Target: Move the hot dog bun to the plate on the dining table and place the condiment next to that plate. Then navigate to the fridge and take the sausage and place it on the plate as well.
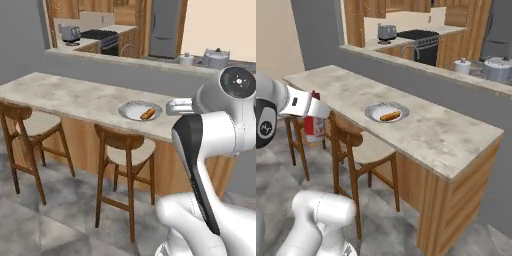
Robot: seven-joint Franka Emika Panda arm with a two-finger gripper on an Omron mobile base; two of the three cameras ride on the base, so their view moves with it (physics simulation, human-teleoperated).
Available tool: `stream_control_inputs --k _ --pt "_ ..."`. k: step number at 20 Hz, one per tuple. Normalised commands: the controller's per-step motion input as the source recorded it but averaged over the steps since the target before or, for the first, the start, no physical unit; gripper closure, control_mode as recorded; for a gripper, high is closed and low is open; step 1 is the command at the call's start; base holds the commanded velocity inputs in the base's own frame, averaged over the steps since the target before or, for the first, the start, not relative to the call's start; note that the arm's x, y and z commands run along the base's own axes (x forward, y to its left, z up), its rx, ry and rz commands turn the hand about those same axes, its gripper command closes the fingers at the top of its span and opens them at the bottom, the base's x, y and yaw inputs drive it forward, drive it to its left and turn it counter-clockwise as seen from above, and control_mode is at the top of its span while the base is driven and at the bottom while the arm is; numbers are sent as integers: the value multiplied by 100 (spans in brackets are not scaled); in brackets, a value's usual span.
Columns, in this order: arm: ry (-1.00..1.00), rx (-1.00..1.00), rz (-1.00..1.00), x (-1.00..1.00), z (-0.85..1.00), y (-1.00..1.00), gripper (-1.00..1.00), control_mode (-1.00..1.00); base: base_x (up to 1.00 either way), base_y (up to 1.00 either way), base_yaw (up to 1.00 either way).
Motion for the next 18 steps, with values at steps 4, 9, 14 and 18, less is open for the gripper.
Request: stream_control_inputs --k 4,9,14,18 --pt "0 0 0 0 0 0 100 100 30 96 -59" --pt "0 0 0 0 0 0 100 100 44 73 -56" --pt "0 0 0 0 0 0 100 100 66 3 -27" --pt "0 0 0 0 0 0 100 100 83 -3 0"
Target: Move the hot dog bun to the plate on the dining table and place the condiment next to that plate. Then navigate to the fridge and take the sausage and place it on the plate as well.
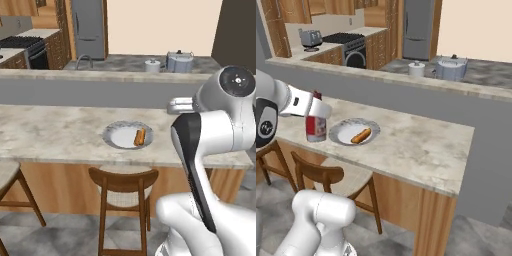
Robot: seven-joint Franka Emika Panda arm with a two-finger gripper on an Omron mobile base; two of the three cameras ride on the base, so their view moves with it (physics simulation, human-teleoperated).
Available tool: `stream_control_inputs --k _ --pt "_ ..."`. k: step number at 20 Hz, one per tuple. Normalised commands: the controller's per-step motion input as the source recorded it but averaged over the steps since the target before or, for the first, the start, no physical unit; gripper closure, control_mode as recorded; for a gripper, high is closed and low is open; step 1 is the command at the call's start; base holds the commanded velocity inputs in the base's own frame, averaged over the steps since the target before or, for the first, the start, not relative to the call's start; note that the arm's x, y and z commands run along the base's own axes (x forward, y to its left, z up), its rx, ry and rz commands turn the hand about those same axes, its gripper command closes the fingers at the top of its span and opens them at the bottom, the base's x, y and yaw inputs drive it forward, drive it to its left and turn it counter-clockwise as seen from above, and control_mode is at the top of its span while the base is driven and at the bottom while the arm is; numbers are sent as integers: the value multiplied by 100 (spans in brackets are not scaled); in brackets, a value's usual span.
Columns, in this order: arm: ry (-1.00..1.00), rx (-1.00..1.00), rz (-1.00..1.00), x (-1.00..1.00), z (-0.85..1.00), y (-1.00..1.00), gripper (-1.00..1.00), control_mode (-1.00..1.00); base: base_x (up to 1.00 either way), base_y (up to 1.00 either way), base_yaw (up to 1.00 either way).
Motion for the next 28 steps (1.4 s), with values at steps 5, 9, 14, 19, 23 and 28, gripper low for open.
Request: stream_control_inputs --k 5,9,14,19,23,28 --pt "4 4 0 25 -4 0 100 -100 46 0 0" --pt "-2 10 22 73 -44 -51 100 -100 0 0 0" --pt "-16 6 45 81 -63 -82 100 -100 0 0 0" --pt "-28 0 44 81 -80 -36 100 -100 0 0 0" --pt "-14 0 40 99 -77 -25 100 -100 0 0 0" --pt "-7 0 31 98 -68 -13 100 -100 0 0 0"
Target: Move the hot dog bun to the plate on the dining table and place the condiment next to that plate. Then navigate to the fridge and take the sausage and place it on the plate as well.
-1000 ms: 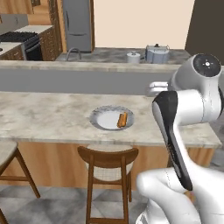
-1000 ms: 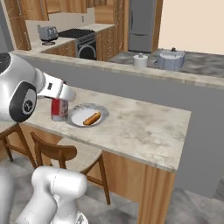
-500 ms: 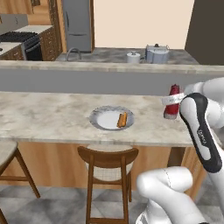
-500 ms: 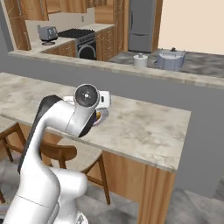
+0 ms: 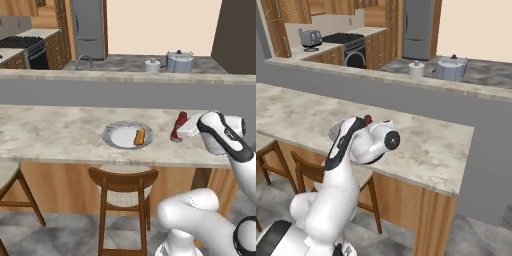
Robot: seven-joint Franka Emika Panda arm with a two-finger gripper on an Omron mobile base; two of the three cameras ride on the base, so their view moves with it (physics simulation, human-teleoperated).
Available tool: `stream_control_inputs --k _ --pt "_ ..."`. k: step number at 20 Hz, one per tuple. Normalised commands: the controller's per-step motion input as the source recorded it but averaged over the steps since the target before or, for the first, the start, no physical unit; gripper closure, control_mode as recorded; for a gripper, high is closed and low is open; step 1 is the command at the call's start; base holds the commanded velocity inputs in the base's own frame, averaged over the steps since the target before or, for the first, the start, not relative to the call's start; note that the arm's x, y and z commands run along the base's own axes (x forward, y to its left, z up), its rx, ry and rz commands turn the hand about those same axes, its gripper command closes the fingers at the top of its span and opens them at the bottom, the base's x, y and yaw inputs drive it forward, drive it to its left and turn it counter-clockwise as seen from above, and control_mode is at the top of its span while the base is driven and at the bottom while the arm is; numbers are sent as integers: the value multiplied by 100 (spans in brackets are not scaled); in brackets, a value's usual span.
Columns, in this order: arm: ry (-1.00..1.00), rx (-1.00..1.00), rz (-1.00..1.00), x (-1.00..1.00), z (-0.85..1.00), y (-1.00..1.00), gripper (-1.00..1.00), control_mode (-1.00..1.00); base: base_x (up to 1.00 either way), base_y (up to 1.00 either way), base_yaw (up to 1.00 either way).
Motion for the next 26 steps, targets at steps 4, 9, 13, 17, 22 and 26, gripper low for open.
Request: stream_control_inputs --k 4,9,13,17,22,26 --pt "-1 0 26 98 -55 -18 100 -100 0 0 0" --pt "0 0 21 86 -35 -22 100 -100 0 0 0" --pt "0 0 12 79 -25 -26 100 -100 0 0 0" --pt "0 0 6 49 -17 -21 100 -100 0 0 0" --pt "3 0 3 27 -27 0 100 -100 0 0 0" --pt "0 0 0 1 -23 1 100 -100 0 0 0"
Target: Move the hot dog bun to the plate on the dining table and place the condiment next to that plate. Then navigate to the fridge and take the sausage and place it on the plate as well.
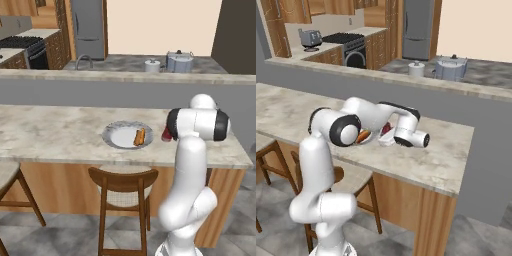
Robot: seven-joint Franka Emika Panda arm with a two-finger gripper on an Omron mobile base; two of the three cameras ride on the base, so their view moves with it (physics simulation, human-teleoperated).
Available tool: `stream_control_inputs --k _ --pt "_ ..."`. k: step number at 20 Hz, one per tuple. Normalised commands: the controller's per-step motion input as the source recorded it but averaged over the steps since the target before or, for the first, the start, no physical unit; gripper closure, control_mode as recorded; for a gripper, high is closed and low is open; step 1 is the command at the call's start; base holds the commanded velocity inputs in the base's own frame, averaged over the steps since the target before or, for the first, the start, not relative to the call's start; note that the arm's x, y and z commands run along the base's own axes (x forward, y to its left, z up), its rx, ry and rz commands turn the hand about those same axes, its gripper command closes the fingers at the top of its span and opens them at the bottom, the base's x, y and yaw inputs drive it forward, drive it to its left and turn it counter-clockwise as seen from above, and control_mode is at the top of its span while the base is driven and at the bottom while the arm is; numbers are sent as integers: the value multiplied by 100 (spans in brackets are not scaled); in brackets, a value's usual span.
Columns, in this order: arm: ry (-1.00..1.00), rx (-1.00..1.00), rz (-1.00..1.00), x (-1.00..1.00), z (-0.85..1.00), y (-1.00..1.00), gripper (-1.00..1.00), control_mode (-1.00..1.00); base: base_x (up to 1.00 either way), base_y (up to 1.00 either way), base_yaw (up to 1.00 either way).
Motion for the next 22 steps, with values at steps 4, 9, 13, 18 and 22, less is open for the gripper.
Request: stream_control_inputs --k 4,9,13,18,22 --pt "0 0 0 0 -10 13 100 -100 0 0 0" --pt "0 0 0 5 0 51 100 -100 0 0 0" --pt "0 0 0 8 0 62 100 -100 0 0 0" --pt "0 -2 -1 13 -2 22 100 -100 0 0 0" --pt "0 -7 -3 14 -10 0 100 -100 0 0 0"
